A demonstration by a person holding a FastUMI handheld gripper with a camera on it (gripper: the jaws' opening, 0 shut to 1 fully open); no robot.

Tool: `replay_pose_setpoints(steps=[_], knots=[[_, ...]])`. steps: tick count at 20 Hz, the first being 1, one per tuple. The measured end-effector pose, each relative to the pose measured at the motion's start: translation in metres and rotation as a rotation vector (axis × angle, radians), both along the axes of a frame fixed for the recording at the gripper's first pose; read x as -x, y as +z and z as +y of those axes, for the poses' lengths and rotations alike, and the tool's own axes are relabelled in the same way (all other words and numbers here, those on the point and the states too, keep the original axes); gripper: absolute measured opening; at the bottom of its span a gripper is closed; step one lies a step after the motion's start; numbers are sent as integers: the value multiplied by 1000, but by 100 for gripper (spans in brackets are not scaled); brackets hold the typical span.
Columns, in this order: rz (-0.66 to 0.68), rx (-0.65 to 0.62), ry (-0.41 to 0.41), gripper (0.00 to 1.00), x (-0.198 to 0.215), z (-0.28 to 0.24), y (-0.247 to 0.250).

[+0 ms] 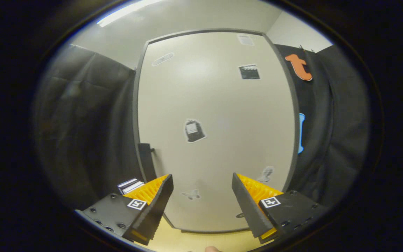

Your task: Open the shoe cabinet door, grab the shoes and put them into the shoe cabinet, then close the shoe cabinet door.

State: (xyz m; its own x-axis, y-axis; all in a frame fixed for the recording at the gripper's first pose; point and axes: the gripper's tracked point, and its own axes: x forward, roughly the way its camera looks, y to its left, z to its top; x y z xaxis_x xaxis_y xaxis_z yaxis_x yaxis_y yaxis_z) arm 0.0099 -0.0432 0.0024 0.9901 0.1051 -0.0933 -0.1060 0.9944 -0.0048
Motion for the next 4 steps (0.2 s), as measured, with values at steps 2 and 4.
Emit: replay_pose_setpoints(steps=[2,4], knots=[[-10,4,-5,100,3,-27,6],[-22,12,-9,100,5,-55,12]])
